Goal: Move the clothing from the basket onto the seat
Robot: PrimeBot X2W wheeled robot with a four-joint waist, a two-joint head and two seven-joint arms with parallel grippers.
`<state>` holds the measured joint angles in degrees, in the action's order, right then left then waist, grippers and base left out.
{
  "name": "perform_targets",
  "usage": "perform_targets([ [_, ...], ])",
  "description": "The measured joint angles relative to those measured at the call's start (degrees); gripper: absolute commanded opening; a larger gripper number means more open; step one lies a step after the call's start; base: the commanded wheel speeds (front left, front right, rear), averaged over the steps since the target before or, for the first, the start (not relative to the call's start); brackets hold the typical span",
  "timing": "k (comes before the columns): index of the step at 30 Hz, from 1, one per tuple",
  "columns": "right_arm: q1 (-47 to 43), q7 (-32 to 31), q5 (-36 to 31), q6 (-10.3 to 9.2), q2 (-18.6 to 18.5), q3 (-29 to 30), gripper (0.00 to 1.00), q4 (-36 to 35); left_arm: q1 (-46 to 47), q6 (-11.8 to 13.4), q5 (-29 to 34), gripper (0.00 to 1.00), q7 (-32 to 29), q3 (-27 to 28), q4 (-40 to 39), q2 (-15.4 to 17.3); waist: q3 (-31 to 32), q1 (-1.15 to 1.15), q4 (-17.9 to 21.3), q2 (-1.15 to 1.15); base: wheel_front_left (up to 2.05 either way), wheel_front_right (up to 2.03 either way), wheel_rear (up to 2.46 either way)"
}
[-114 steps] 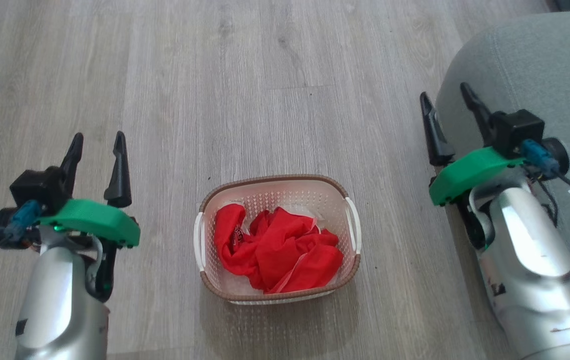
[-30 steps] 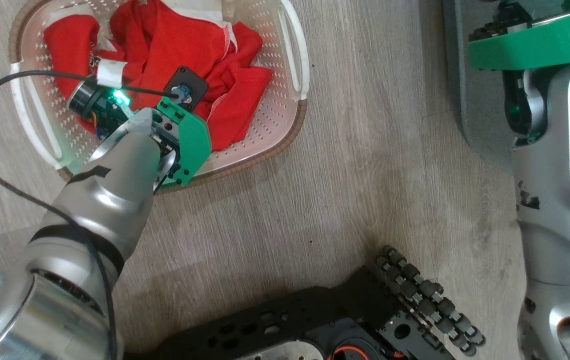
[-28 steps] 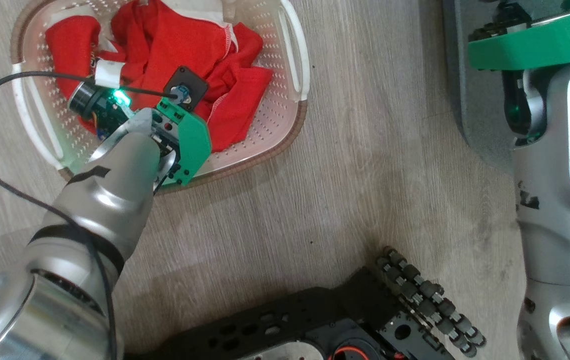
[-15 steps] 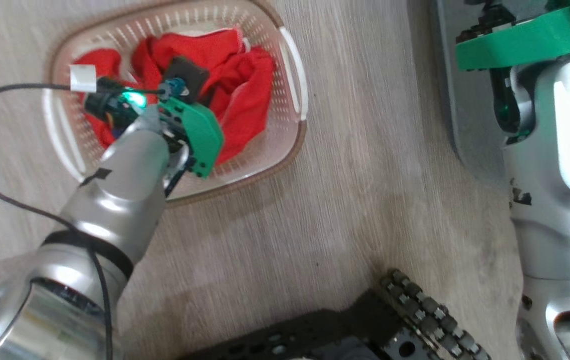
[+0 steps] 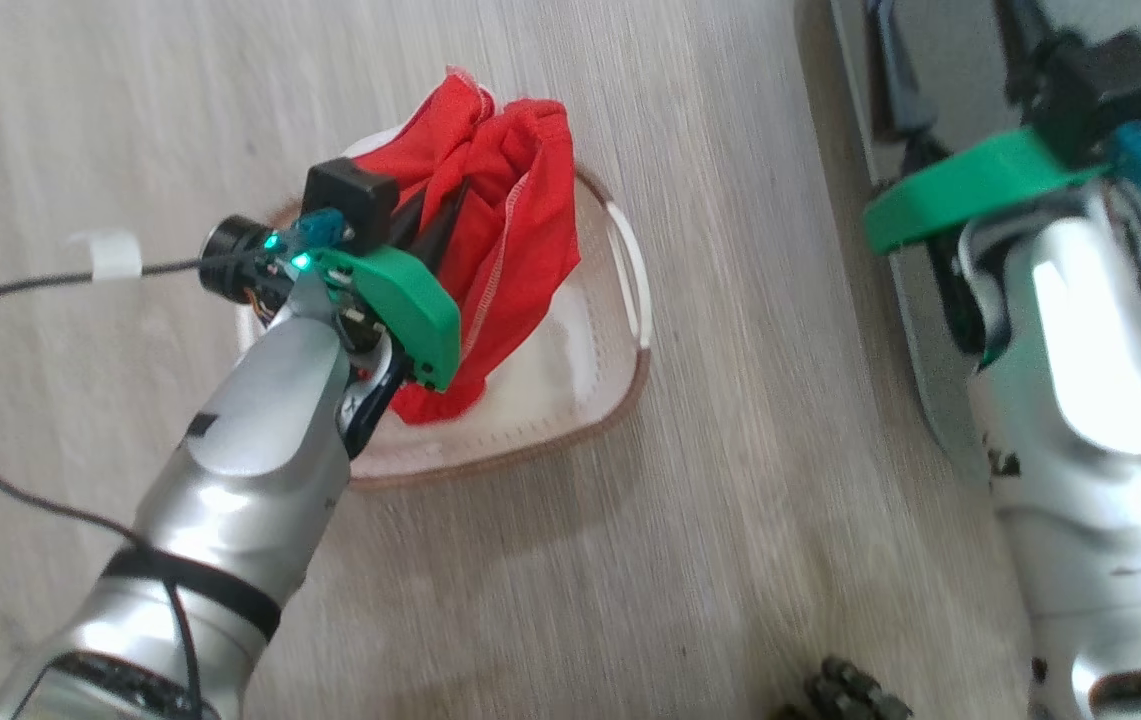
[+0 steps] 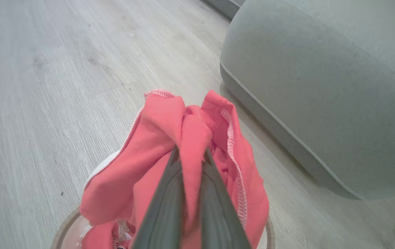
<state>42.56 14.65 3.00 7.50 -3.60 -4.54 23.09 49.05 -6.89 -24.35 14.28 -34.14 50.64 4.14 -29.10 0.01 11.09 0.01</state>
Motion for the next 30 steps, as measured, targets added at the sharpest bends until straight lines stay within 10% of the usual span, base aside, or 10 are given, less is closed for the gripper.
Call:
perform_targets([
  [30, -15.2, 0.0, 6.8, 0.00, -1.9, -5.0, 1.00, 6.5, -9.8, -0.5, 4.4, 0.00, 0.0, 10.2, -17.9, -1.8, 24.8, 0.00, -4.6, 0.00, 0.00, 0.00, 0.00],
])
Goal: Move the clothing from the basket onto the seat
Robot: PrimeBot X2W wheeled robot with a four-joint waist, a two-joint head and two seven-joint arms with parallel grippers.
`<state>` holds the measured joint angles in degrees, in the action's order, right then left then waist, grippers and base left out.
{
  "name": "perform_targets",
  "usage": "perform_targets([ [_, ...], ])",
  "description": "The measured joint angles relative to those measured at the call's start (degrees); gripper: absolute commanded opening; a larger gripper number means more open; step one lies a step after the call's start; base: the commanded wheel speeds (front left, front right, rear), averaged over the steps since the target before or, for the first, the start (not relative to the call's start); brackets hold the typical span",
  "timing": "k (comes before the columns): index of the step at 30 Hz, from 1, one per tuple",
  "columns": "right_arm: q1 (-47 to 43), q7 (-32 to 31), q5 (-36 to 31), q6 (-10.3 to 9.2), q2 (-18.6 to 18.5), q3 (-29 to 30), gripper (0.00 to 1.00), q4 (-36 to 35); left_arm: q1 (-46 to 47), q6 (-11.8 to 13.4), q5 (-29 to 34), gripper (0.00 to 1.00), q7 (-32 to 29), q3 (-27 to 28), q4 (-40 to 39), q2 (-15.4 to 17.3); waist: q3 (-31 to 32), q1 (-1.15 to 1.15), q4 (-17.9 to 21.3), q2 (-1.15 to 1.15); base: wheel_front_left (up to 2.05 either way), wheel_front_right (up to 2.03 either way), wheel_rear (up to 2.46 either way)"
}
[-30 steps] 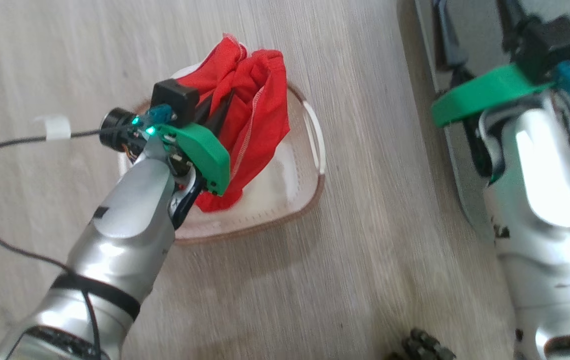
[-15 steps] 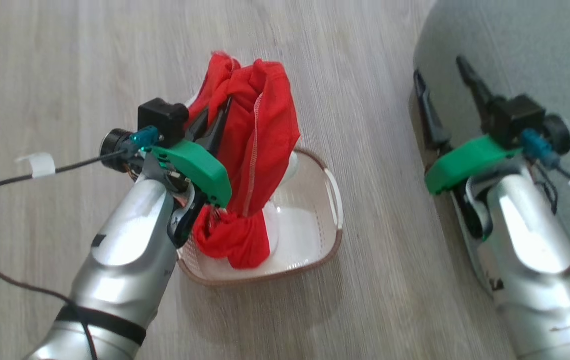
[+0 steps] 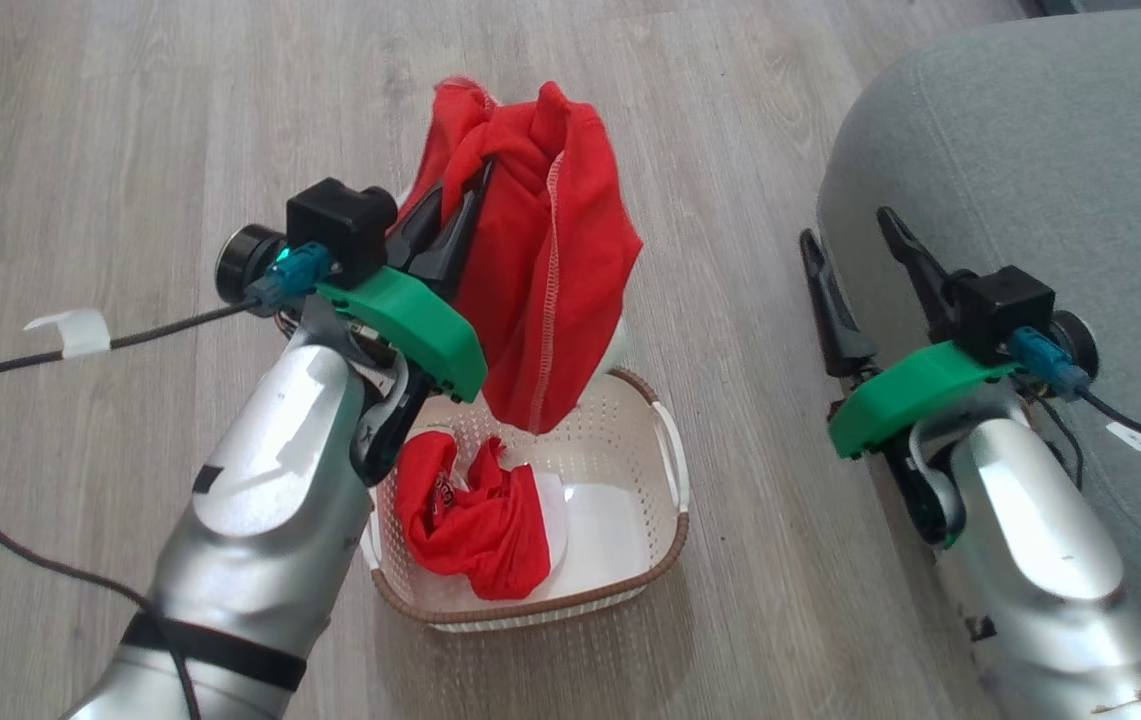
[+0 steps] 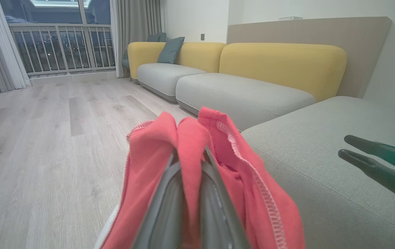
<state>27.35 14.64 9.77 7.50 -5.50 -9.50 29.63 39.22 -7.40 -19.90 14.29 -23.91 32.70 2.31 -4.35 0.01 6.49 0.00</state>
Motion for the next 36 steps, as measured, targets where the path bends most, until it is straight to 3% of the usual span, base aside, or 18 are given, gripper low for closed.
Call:
perform_targets([
  [3, 0.0, 0.0, 3.0, 0.00, 0.2, -2.6, 1.00, -1.9, 0.0, 0.0, 0.0, 0.00, 0.0, 0.0, -0.5, 0.0, 0.1, 0.00, 0.3, 0.00, 0.00, 0.00, 0.00],
  [9, 1.2, 0.0, 14.9, 0.00, 1.2, -15.3, 1.00, -5.9, 0.0, 0.0, 0.3, 0.00, 0.0, -1.8, -2.5, -0.1, 0.3, 0.00, 0.2, 0.00, 0.00, 0.00, 0.00],
  [11, 1.9, 0.0, 16.3, 0.00, 1.4, -16.8, 1.00, -5.2, 0.0, 0.0, 0.3, 0.00, 0.0, -2.2, -2.6, -0.1, 0.4, -0.01, 0.1, 0.00, 0.00, 0.00, 0.00],
  [19, 7.4, 0.0, 25.2, 0.00, 1.5, -27.0, 1.00, 7.2, 0.0, 0.0, -2.3, 0.00, 0.1, -8.5, -4.7, -0.2, 1.4, 0.00, -2.1, 0.00, 0.00, 0.00, 0.00],
  [24, 10.4, 0.0, 31.3, 0.00, 1.5, -31.4, 1.00, 9.4, 0.0, 0.7, -4.5, 0.00, 0.2, -13.6, -5.7, -0.1, 1.2, -0.01, -4.3, 0.00, 0.00, 0.00, 0.00],
  [29, 13.3, 0.0, 32.9, 0.00, 1.5, -32.0, 1.00, 10.6, 0.4, 1.3, -7.0, 0.00, 0.2, -17.8, -6.2, -0.1, 0.8, -0.01, -6.7, 0.00, 0.00, 0.00, 0.00],
  [30, 13.7, 0.0, 32.9, 0.00, 1.5, -31.8, 0.86, 10.9, 0.5, 1.4, -7.5, 0.00, 0.2, -18.6, -6.4, 0.0, 0.8, -0.01, -7.1, 0.00, 0.00, 0.00, 0.00],
  [31, 13.9, 0.0, 32.9, 0.00, 1.5, -31.6, 0.39, 11.2, 0.5, 1.4, -7.9, 0.00, 0.2, -19.2, -6.5, 0.0, 0.7, -0.01, -7.6, 0.00, 0.00, 0.00, 0.00],
  [32, 14.1, 0.0, 32.9, 0.00, 1.5, -31.2, 0.00, 11.5, 0.5, 1.6, -8.3, 0.00, 0.2, -19.7, -6.7, 0.0, 0.6, -0.01, -8.0, 0.00, 0.00, 0.00, 0.00],
  [36, 14.3, 0.0, 31.6, 0.00, 1.5, -29.2, 0.00, 12.9, 0.5, 2.1, -8.9, 0.00, 0.2, -20.7, -7.1, 0.0, 0.3, -0.01, -9.3, 0.00, 0.00, 0.00, 0.00],
])
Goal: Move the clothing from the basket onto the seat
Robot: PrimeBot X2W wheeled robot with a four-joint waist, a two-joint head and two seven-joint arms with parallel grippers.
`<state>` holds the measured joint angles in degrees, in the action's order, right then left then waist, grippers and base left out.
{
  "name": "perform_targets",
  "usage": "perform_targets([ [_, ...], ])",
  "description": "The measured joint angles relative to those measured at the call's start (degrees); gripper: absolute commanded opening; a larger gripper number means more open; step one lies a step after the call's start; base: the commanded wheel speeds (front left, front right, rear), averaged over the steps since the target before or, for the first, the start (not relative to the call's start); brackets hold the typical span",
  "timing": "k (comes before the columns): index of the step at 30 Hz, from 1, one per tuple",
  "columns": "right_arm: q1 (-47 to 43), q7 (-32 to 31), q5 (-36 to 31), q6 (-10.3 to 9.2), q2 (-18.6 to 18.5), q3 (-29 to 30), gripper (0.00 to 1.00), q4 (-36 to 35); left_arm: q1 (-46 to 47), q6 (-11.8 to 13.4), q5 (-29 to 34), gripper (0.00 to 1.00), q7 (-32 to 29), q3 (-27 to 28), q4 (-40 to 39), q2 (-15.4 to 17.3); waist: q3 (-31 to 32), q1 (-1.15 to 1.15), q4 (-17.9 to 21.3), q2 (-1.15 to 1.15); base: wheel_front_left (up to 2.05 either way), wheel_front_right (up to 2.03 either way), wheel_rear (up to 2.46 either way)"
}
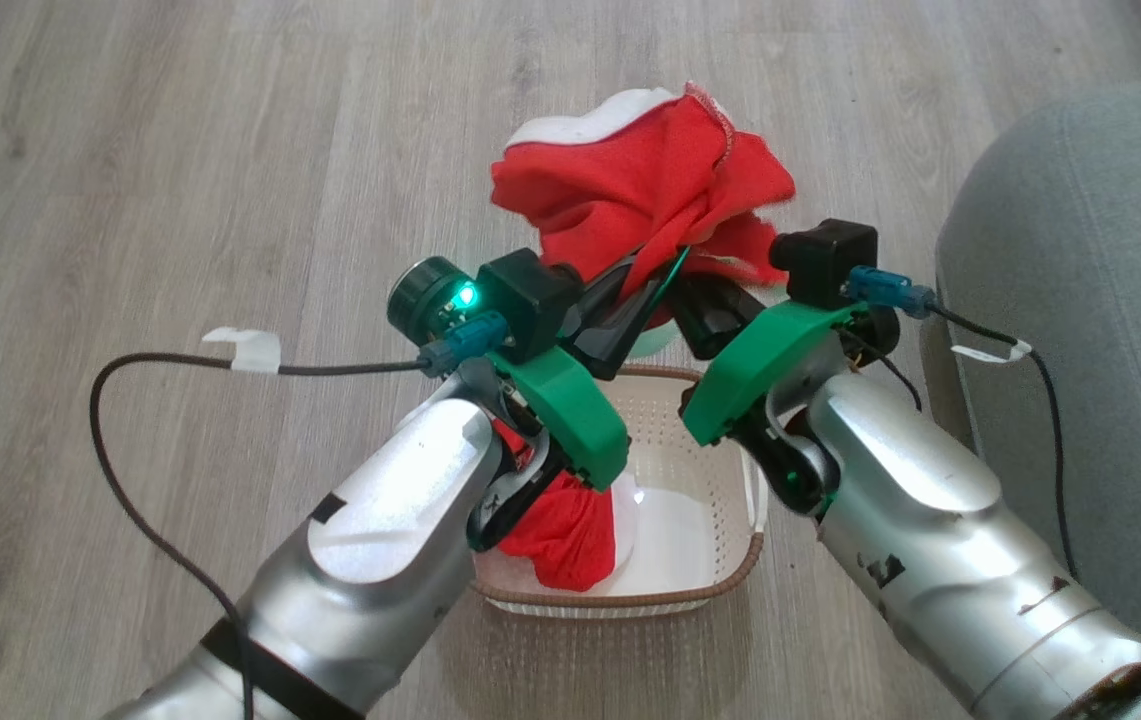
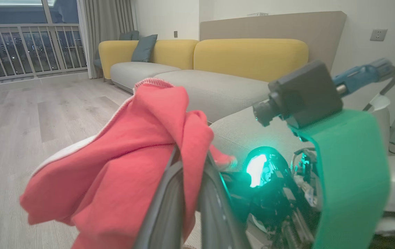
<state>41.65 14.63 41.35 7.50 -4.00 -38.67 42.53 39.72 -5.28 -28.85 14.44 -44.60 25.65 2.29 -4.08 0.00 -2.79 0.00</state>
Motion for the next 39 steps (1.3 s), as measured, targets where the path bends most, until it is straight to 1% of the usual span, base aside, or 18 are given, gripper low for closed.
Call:
perform_targets([
  [5, -0.1, 0.0, -3.4, 0.00, 0.0, 3.2, 0.00, -0.4, 0.0, 0.4, 0.1, 0.00, 0.0, 0.4, 0.3, 0.0, -0.8, 0.00, 0.0, 0.00, 0.00, 0.00, 0.00],
  [6, -0.1, 0.0, -4.4, 0.00, 0.0, 4.0, 0.00, -0.7, 0.0, 0.4, 0.1, 0.06, 0.0, 0.5, 0.4, 0.0, -1.0, 0.00, 0.2, 0.00, 0.00, 0.00, 0.00],
  [7, -0.1, 0.0, -5.6, 0.00, 0.0, 4.7, 0.00, -1.1, 0.0, 0.4, 0.2, 0.36, 0.0, 0.8, 0.4, 0.0, -1.2, 0.00, 0.4, 0.00, 0.00, 0.00, 0.00],
  [8, -0.1, 0.0, -6.6, 0.00, 0.0, 5.5, 0.00, -1.6, 0.0, 0.4, 0.4, 0.82, 0.0, 1.3, 0.4, 0.0, -1.3, -0.01, 0.6, 0.00, 0.00, 0.00, 0.00],
  [9, -0.1, 0.0, -7.8, 0.00, 0.0, 6.2, 0.00, -2.3, 0.0, 0.4, 0.6, 1.00, 0.0, 1.9, 0.4, 0.0, -1.5, -0.01, 0.9, 0.00, 0.00, 0.00, 0.00],
  [12, -0.3, 0.0, -11.8, 0.00, 0.0, 8.7, 0.00, -5.2, -0.1, 0.4, 1.1, 1.00, 0.0, 3.2, 0.5, 0.0, -1.8, -0.01, 1.9, 0.00, 0.00, 0.00, 0.00],
  [16, -2.0, 0.0, -15.5, 0.00, 0.0, 11.9, 0.00, -8.9, -0.5, 0.3, 3.1, 1.00, 0.0, 5.7, 1.6, 0.0, -2.2, -0.01, 3.8, 0.00, 0.00, 0.00, 0.00],
  [22, -3.8, 0.0, -19.3, 0.00, 0.0, 15.9, 0.00, -12.8, -2.1, -0.6, 5.8, 1.00, 0.0, 8.9, 3.4, 0.0, -2.9, -0.01, 8.2, 0.00, 0.00, 0.00, 0.00],
  [28, -4.8, 0.0, -21.2, 0.00, 0.0, 18.8, 0.00, -16.1, -2.6, -1.2, 7.8, 1.00, 0.0, 11.5, 4.1, 0.0, -3.6, -0.01, 14.0, 0.00, 0.00, 0.00, 0.00],
  [30, -5.4, 0.0, -21.3, 0.00, 0.0, 19.2, 0.00, -16.8, -2.9, -1.6, 8.1, 1.00, 0.0, 12.2, 4.5, 0.1, -3.7, 0.00, 16.1, 0.00, 0.00, 0.00, 0.00],
  [38, -6.0, 0.0, -22.1, 0.00, 0.0, 20.5, 0.00, -20.2, -4.4, -1.9, 10.1, 1.00, 0.0, 14.4, 5.2, 0.4, -4.4, 0.00, 24.4, 0.00, 0.00, 0.00, 0.00],
  [39, -6.0, 0.0, -22.1, 0.00, 0.0, 20.5, 0.00, -20.2, -4.4, -1.9, 10.1, 1.00, 0.0, 14.4, 5.2, 0.4, -4.4, 0.00, 24.4, 0.00, 0.00, 0.00, 0.00],
])
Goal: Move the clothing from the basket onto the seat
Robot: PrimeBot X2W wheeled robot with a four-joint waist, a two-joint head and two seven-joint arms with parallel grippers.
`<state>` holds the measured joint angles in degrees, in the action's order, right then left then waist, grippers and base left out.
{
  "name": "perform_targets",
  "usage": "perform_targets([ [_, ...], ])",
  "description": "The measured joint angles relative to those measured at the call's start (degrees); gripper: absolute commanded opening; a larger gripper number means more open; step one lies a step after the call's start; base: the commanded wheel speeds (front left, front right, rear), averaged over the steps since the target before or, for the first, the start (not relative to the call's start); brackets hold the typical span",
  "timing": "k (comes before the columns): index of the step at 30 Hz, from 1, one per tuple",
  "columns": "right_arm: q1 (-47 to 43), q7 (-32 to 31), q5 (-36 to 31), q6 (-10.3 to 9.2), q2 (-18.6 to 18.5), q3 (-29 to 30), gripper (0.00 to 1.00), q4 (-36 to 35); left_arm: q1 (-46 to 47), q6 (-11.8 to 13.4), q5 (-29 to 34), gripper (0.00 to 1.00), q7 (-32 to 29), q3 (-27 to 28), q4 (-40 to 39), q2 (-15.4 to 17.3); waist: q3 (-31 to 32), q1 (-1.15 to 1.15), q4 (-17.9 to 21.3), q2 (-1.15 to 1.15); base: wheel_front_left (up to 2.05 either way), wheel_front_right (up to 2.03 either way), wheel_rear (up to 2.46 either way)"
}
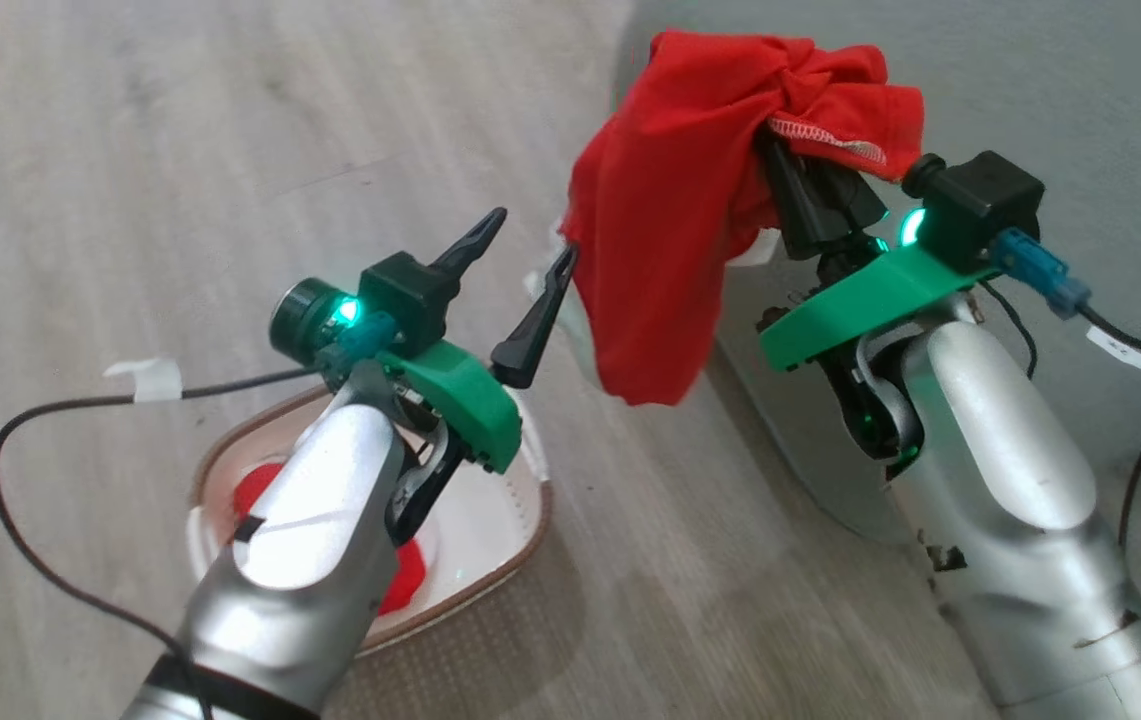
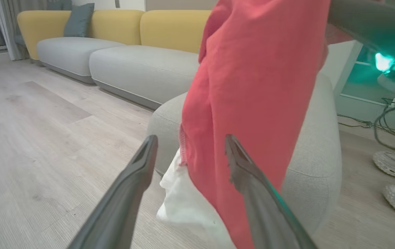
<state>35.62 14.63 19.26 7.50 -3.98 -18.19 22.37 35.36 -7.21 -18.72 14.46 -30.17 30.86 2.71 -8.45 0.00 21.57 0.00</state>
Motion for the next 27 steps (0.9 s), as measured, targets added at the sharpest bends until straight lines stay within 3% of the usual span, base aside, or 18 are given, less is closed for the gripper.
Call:
perform_targets([
  [9, -3.6, 0.0, -0.6, 0.00, -0.1, 4.4, 0.00, -3.6, -1.2, -0.2, 0.6, 1.00, 0.0, 0.5, 0.2, 0.2, -0.4, 0.00, 7.4, 0.00, 0.00, 0.00, 0.00],
  [21, -7.5, 0.0, -4.5, 0.00, -0.3, 14.9, 0.00, -7.5, 0.0, -0.2, -0.1, 1.00, 0.0, -4.1, 0.3, 0.4, -4.0, 0.00, 8.8, 0.00, 0.00, 0.00, 0.00],
  [27, -1.5, 0.0, -7.8, 0.00, -0.3, 20.9, 0.00, -3.7, 1.8, -0.2, -0.1, 1.00, 0.0, -5.0, 0.2, 2.7, -8.7, 0.00, 8.8, 0.00, 0.00, 0.00, 0.00],
])
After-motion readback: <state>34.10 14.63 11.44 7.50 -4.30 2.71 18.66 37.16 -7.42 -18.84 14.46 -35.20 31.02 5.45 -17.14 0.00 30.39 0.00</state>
